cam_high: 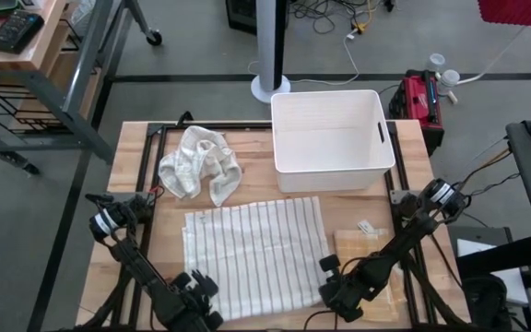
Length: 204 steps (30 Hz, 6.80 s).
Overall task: Fold towel
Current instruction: Fold the white striped towel
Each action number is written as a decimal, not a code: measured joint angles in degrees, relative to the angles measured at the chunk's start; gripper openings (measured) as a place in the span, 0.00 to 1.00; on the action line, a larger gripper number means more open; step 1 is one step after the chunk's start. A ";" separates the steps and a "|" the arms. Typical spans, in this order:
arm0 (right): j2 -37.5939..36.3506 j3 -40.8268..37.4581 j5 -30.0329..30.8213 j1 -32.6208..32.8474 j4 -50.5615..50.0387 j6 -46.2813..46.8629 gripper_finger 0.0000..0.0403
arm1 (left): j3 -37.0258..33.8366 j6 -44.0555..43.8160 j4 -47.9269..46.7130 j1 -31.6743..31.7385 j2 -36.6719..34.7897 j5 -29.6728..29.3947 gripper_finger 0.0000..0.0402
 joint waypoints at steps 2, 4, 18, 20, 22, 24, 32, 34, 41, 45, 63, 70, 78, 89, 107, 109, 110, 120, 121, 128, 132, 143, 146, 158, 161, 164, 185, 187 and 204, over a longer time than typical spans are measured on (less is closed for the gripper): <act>-0.17 -0.01 -0.28 -0.02 0.01 0.71 0.04 | 1.65 3.03 1.17 -0.25 -0.04 -0.42 0.09; -0.57 -0.11 -0.54 0.00 -0.20 1.09 0.02 | 3.54 9.44 5.74 -0.86 -0.05 -2.03 0.09; -1.42 -0.27 -1.11 0.04 0.28 2.34 0.02 | 6.14 17.68 11.49 -1.68 1.69 -5.93 0.11; -1.42 -0.27 -1.09 0.07 0.36 2.34 0.02 | 6.14 16.44 13.13 -1.45 1.69 -5.87 0.15; -1.42 -0.27 -1.08 0.07 0.44 2.30 0.02 | 6.14 15.11 13.63 -1.28 1.69 -5.30 0.21; -1.42 -0.27 -1.05 0.07 0.49 2.29 0.02 | 6.14 14.73 13.37 -1.30 1.69 -5.08 0.28; -1.46 -0.25 -1.00 0.07 0.68 2.22 0.02 | 4.71 14.78 8.07 -1.25 1.74 -3.04 0.46; -1.46 -0.25 -0.97 0.07 0.69 2.17 0.02 | 3.38 15.32 8.28 -1.14 1.75 -1.67 0.46; -1.48 -0.25 -0.94 0.09 0.76 1.99 0.02 | -1.67 19.09 13.95 -1.12 1.42 0.48 0.42; -1.48 -0.23 -0.99 0.00 0.77 1.92 0.02 | -3.76 15.86 14.71 -1.15 1.28 0.53 0.34; -11.48 -0.22 0.15 0.38 -4.16 6.48 0.00 | 18.19 7.41 -18.06 -2.56 2.00 1.10 0.00; -23.54 -0.21 1.01 1.84 -8.52 10.84 0.00 | 30.09 5.34 -33.47 -2.57 1.91 -2.92 0.00; -36.64 -0.12 -3.83 3.02 -6.51 16.89 0.00 | 43.93 6.82 -37.62 -2.53 1.85 -2.77 0.00; -43.40 0.59 -17.38 3.39 9.93 16.41 0.00 | 52.17 7.74 -31.96 -2.73 -3.84 -2.40 0.00; -43.92 2.80 0.68 1.74 -12.11 8.31 0.00 | 52.00 9.84 -37.86 -2.98 -7.33 -6.79 0.00; -44.60 2.89 3.44 1.09 -13.46 7.11 0.00 | 51.15 10.84 -38.08 -2.98 -7.46 -7.64 0.00; -44.90 2.89 4.50 0.77 -13.82 6.51 0.00 | 50.73 10.87 -38.01 -2.87 -7.50 -7.75 0.00; -45.33 2.89 0.45 0.11 -12.69 6.57 0.00 | 44.01 7.48 -37.84 -2.35 -7.49 -9.18 0.00; -45.31 2.88 0.96 0.06 -12.81 6.24 0.00 | 42.88 7.81 -37.79 -1.93 -7.49 -9.17 0.00; -43.51 2.25 9.39 -1.05 -17.01 5.11 0.00 | 32.96 9.62 -37.81 1.34 -7.80 -9.16 0.00; -40.82 1.28 14.52 -2.29 -21.83 6.65 0.00 | 27.52 10.29 -37.75 3.64 -8.59 -9.30 0.00; -32.49 -4.02 19.40 -13.23 -21.38 -2.83 0.00 | 12.09 10.32 -37.80 11.82 -13.18 -14.49 0.00; -31.71 -5.13 20.24 -17.76 -20.25 -6.87 0.00 | 6.65 10.45 -37.83 14.49 -15.05 -14.89 0.00; -31.44 -7.56 15.19 -33.46 -16.61 -17.07 0.24 | -11.53 5.75 -35.10 22.00 -19.97 -15.29 0.06; -31.45 -7.57 15.12 -36.23 -16.44 -18.80 0.36 | -13.01 5.75 -33.71 23.01 -19.97 -15.31 0.10; -31.47 -7.57 15.12 -38.50 -15.94 -21.10 0.45 | -13.66 5.76 -33.58 23.85 -19.97 -15.38 0.13; -31.43 -20.99 -5.84 -33.09 4.18 -11.45 0.41 | -11.98 15.17 -4.77 20.75 -15.58 -17.87 0.20; -30.87 -23.86 -5.35 -31.74 10.83 -10.49 0.39 | -11.98 14.93 -2.75 20.80 -13.33 -18.57 0.20; -16.13 -25.87 -4.87 -27.37 19.66 -5.06 0.23 | -11.99 14.11 -1.25 20.60 -3.35 -11.72 0.19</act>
